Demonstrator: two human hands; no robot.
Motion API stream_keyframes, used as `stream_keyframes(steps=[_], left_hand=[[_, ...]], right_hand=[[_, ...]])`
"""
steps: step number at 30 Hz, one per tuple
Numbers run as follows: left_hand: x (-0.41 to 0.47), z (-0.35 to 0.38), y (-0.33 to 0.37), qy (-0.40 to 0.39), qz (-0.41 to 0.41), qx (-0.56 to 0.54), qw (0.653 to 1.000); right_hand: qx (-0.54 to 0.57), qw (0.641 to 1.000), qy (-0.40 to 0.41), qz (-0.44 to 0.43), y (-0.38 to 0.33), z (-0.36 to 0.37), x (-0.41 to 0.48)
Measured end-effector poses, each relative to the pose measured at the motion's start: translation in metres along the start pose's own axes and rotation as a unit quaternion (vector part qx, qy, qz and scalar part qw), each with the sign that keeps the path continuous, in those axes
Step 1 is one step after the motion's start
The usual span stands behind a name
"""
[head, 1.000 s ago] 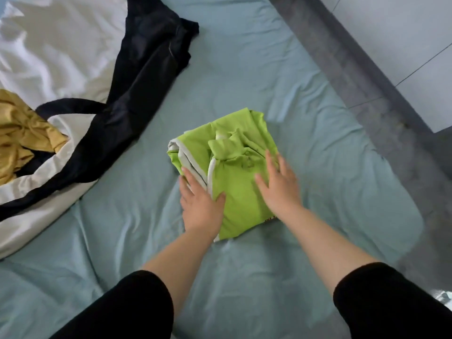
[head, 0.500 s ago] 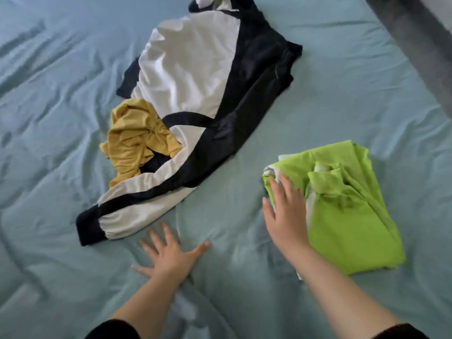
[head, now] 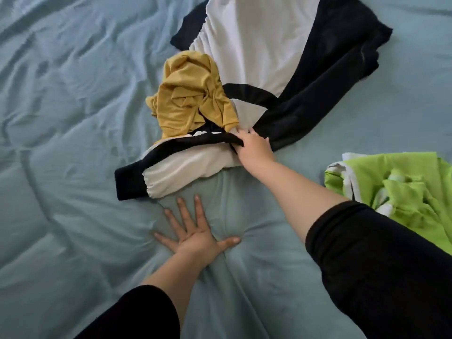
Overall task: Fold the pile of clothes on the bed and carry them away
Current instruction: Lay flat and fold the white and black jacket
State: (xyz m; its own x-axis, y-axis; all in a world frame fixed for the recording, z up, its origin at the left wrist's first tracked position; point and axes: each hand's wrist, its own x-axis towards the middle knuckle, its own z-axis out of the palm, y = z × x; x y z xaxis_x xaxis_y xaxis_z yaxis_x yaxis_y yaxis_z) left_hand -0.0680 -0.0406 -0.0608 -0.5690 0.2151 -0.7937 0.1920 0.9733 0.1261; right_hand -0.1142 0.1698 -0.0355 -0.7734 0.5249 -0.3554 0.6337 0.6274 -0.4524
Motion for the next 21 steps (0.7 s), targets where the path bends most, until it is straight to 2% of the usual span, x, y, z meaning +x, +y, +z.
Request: stream_keyframes(steps=[2, 5, 7, 8, 10, 11, 12, 14, 16, 17, 18, 19, 21], left_hand=[[-0.006, -0.006, 0.002, -0.003, 0.012, 0.010, 1.000], [-0.027, -0.011, -0.003, 0.012, 0.054, 0.014, 0.998], [-0.051, -0.018, -0.013, 0.045, 0.101, -0.069, 0.991], [-0.066, -0.022, -0.020, 0.081, 0.139, -0.163, 0.973], [-0.103, -0.036, -0.029, 0.141, 0.177, -0.362, 0.904], [-0.118, -0.045, -0.031, 0.169, 0.189, -0.416, 0.873], [-0.128, -0.054, -0.031, 0.191, 0.194, -0.438, 0.857], [-0.134, -0.073, -0.024, 0.227, 0.201, -0.420, 0.855], [-0.127, -0.090, -0.015, 0.262, 0.200, -0.326, 0.886], [-0.124, -0.096, -0.010, 0.250, 0.185, -0.267, 0.912], [-0.121, -0.100, -0.006, 0.200, 0.158, -0.230, 0.939], [-0.119, -0.102, -0.004, 0.118, 0.128, -0.233, 0.957], [-0.120, -0.098, -0.007, -0.028, 0.096, -0.300, 0.949]], right_hand=[[0.067, 0.997, 0.033, 0.020, -0.003, -0.007, -0.011], [0.060, 0.998, 0.025, 0.023, -0.003, -0.007, -0.042], [0.090, 0.995, 0.013, 0.042, -0.004, -0.002, -0.069], [0.113, 0.992, 0.005, 0.051, -0.006, 0.001, -0.084], [0.155, 0.986, -0.009, 0.064, -0.012, 0.008, -0.118], [0.176, 0.982, -0.017, 0.072, -0.016, 0.011, -0.137], [0.198, 0.977, -0.023, 0.077, -0.022, 0.013, -0.157], [0.247, 0.965, -0.039, 0.083, -0.037, 0.016, -0.198], [0.286, 0.954, -0.072, 0.061, -0.051, 0.019, -0.240], [0.291, 0.952, -0.087, 0.044, -0.057, 0.019, -0.261], [0.293, 0.951, -0.094, 0.032, -0.063, 0.019, -0.280], [0.301, 0.949, -0.094, 0.027, -0.069, 0.018, -0.296], [0.332, 0.937, -0.101, 0.029, -0.077, 0.012, -0.318]])
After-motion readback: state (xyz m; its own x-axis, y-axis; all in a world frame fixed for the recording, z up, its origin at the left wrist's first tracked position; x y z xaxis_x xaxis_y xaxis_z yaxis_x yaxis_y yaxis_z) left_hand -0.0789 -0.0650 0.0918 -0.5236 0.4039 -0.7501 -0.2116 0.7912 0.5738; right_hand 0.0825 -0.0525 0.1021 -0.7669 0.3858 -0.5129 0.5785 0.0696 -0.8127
